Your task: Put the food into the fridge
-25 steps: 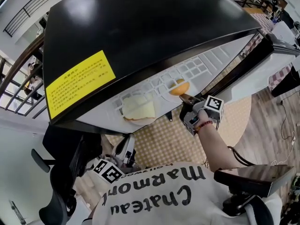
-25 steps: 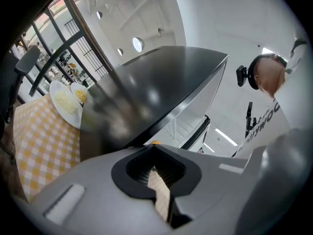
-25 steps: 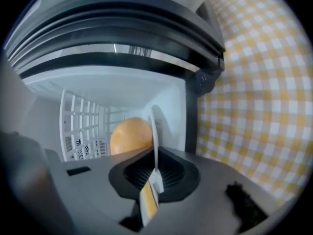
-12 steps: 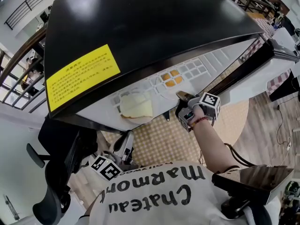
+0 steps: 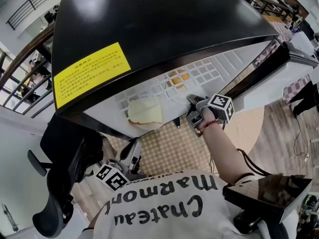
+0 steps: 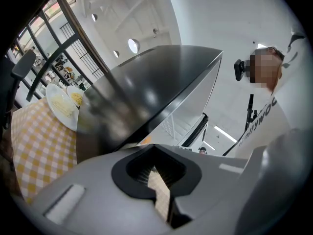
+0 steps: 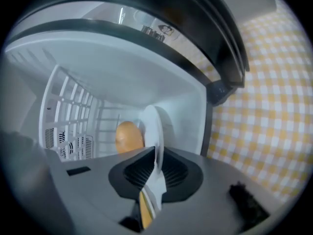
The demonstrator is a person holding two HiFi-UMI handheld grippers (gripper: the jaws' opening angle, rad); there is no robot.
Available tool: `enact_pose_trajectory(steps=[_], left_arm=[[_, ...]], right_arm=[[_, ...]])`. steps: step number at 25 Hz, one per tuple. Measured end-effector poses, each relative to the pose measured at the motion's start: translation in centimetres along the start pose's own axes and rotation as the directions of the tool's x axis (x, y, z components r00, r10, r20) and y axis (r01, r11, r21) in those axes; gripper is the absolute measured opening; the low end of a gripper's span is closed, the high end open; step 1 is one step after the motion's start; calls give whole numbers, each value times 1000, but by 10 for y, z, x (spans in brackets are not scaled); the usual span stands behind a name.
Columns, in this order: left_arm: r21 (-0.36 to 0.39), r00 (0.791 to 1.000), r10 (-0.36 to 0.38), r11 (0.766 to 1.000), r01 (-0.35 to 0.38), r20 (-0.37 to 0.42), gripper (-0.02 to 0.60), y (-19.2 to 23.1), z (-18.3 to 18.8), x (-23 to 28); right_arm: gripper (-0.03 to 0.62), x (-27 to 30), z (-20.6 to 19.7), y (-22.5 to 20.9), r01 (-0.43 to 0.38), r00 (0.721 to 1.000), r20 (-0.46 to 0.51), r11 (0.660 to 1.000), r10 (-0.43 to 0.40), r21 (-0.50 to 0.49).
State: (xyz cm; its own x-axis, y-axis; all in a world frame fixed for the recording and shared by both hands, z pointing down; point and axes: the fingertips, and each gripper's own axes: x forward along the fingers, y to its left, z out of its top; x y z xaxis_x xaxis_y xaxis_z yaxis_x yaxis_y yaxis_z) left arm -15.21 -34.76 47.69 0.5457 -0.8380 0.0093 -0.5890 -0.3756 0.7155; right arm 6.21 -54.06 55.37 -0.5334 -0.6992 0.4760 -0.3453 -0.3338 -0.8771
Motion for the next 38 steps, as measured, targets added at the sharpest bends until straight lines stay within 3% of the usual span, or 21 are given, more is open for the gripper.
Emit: enact_pose_trajectory(steps=[5,8,10,17,25,29,30,32,38], left_arm=[[14,1000,-3,1000,2,4,-3,-1,0,-4],[12,1000,6,1000,-6,10,-3,0,0,-8],[11,1000,9,1000,-9,17,-3,-1,0,-11],[14,999,9,1000,-10,44,-3,-6,2,-19],[22,997,1,1000,-2,71,-3,-25,0,-38],[54,995,26,998,-31,95,-3,-33,4,-53],[57,994,36,997,-42,99,-3,-35,4,-57],[55,993,58,996,-64,108,-3,-37,1,-63],[71,989,41,996,-52,139,-3,-69,-7,-90]], right_arm=[[39,-3,2,1,101,995,36,991,-98,-85],[115,-6,2,5,166,986,57,975,-159,-147],[123,-7,0,6,203,979,60,965,-195,-163],[146,-19,6,-1,390,919,157,892,-361,-229],[158,-47,8,-14,421,901,234,865,-364,-274],[156,-62,-1,-8,366,924,237,871,-300,-326],[151,-67,-6,-4,333,937,229,875,-265,-352],[35,-80,-20,3,252,962,203,879,-183,-404],[15,-156,-71,17,43,989,143,863,34,-503]])
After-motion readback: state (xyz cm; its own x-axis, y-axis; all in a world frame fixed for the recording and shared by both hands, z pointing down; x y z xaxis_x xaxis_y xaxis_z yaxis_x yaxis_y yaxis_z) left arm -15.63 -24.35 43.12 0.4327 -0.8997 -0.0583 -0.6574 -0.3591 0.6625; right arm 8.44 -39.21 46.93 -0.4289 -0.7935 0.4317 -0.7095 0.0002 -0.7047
